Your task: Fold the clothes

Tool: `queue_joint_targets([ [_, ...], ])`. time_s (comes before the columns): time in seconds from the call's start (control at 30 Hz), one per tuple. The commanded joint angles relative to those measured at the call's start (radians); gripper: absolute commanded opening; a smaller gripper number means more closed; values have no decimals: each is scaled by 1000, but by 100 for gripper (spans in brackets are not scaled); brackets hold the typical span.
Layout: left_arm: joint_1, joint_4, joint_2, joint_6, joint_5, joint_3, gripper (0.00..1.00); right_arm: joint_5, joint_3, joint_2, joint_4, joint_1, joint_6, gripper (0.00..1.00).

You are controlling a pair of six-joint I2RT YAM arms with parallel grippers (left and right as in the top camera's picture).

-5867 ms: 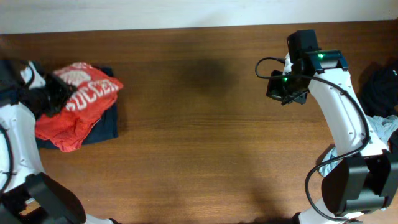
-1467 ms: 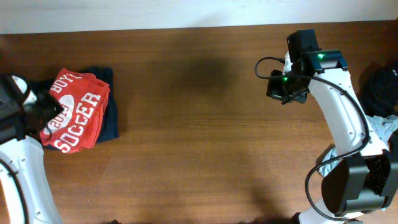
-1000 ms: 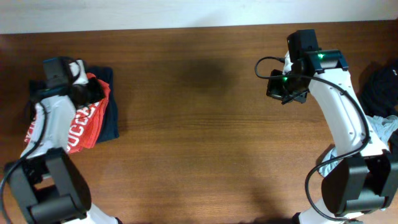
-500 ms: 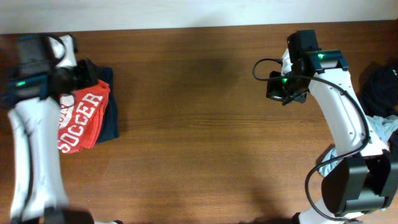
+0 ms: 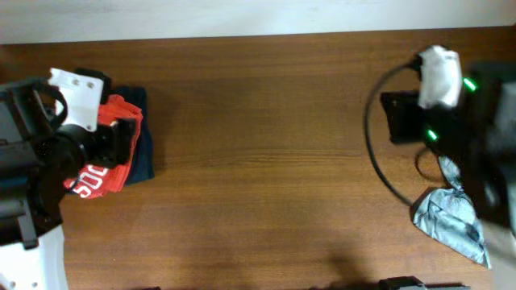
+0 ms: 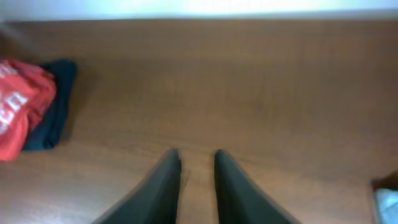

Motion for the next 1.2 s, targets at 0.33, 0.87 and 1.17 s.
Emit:
queue_joint_targets([
  [0.33,-29,-80,-17,33,8,1,99,-10,1,-52,-44,-5,-19,99],
  [0.87,-29,-80,-17,33,8,1,99,-146,1,10,-45,-5,-16,98],
  [1.17,-29,-80,-17,33,8,1,99,-235,1,10,-109,-7,-16,99],
])
